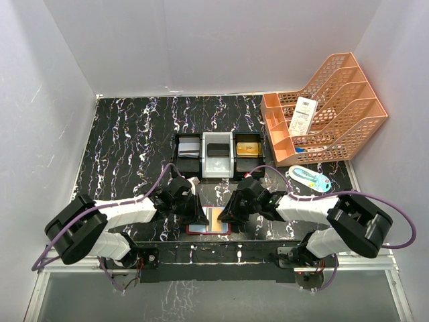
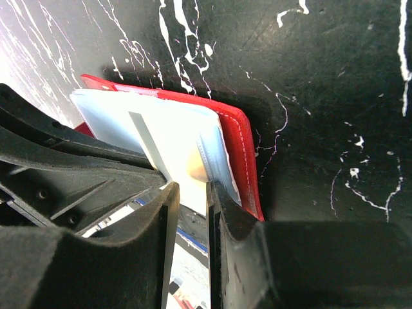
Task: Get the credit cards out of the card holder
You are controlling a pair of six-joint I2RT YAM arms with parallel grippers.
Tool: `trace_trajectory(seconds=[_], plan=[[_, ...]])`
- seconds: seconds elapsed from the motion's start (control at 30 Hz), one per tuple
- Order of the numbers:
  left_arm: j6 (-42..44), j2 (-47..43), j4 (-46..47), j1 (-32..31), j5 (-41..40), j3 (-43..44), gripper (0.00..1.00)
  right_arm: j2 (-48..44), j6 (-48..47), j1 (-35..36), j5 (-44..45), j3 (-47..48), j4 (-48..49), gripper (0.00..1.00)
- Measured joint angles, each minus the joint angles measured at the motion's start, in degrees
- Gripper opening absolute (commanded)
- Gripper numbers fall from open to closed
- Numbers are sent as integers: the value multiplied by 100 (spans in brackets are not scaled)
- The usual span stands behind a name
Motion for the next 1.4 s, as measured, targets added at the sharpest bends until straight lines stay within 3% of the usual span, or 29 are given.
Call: trace_trajectory(seconds=[0.13,0.5,1.4], plan=[[-4,-2,7,0,-11,0,15,17,-20,0,0,13,-2,22],[-157,-31,140,0,-4,-96,0,105,-87,0,2,101,-50,21],[-111,-675,-7,7,-85,-280,0,315,-219,37,26,345,-225,21]])
